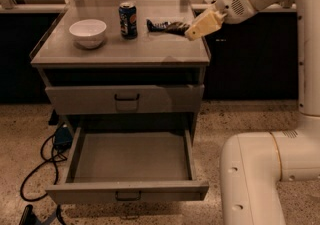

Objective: Place rxbar chocolate into middle drawer

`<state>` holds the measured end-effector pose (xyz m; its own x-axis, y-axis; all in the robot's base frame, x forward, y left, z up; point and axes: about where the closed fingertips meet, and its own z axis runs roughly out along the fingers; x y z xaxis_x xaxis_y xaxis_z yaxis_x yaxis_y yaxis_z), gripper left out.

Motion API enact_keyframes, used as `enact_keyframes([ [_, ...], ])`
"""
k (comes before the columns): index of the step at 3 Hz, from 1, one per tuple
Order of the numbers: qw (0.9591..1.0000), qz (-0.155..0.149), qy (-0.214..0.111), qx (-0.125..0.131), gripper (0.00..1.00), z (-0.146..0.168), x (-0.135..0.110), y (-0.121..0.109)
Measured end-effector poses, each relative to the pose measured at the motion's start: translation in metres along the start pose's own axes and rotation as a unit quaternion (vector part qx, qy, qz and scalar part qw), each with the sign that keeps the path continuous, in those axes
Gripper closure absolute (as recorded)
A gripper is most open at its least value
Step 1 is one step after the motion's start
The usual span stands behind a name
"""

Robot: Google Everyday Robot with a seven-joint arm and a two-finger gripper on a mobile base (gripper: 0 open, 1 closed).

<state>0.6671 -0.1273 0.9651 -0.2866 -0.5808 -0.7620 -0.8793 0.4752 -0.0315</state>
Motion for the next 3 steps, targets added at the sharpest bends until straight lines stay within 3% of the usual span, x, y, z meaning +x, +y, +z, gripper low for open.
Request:
enact_keyframes([
  [2,0.9994,-0.006,-0.032,0.011,1.0,0.002,-0.021,-0.002],
  [3,0.9995,0.026,-0.019,0.001,1.0,0.007,0.011,0.003],
])
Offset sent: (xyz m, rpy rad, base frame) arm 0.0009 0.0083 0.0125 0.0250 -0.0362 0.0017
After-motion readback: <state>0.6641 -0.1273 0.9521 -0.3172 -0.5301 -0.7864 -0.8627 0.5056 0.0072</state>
